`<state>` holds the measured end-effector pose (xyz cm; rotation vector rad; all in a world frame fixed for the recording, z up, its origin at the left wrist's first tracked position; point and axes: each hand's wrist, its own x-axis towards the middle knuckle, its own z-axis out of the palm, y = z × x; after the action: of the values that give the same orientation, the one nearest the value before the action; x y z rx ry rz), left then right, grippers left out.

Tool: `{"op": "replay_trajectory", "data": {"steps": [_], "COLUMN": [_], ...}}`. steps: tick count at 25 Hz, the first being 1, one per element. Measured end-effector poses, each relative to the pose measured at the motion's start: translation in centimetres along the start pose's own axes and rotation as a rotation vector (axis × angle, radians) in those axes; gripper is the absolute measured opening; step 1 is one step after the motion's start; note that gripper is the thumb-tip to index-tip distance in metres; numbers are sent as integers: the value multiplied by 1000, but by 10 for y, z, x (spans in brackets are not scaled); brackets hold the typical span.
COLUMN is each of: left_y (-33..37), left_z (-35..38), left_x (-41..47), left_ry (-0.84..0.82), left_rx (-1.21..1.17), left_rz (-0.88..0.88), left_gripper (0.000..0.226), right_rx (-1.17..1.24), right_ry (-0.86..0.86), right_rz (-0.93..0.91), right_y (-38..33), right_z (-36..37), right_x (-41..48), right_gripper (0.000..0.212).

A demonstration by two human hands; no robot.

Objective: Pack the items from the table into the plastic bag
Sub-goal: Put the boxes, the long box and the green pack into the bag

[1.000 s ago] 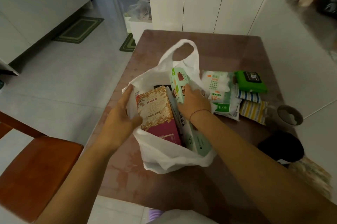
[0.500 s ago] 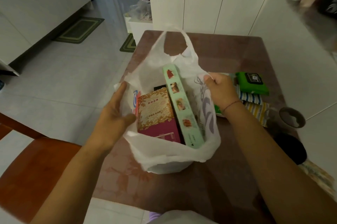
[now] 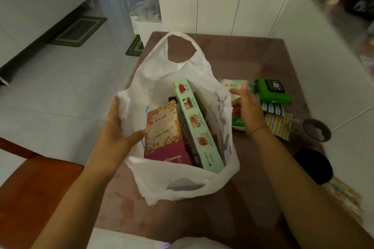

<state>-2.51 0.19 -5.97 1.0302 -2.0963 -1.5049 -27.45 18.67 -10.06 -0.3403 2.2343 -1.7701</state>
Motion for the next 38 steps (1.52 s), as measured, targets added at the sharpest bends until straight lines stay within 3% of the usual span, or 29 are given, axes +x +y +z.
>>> {"op": "replay_trajectory", "data": {"steps": [2,4,8,12,18,20,25,32,35,38], "left_y": [4,7,11,20,28,27,22,23,20,22], "left_z": [2,4,13,30,48,50,48,39,29,25], "left_x": [6,12,14,14,21,23,22,18,17,16], "left_ry": [66,113,141,158,189,209,254,287,256,256], "left_rx": [-6,-7,74,160,283,320,250,167,26,-79], "left_rz": [-42,-89,-112,-129,-178,-186,-246,-246,-241,-208], "left_gripper": [96,88,65,49,49,45,19,30,28,29], "right_rx": [-108,-414,-770,-858,-860,-879,-754,-256,-34,-119], "right_ry": [140,204,131,85,135,171,296,163,-81,-382], "right_rz": [9,16,200,302,511,545,353,-168,-311,-345], "right_y": [17,38,69,90,104,107,93,-18,-80,-104], "right_z": [-21,-45,-78,-81,-83,-82,-83,-34,-9,23], "right_x": [28,66,125,164,206,211,194,85,9,-56], "right_gripper": [47,51,93,106,122,119,90,83,81,77]}}
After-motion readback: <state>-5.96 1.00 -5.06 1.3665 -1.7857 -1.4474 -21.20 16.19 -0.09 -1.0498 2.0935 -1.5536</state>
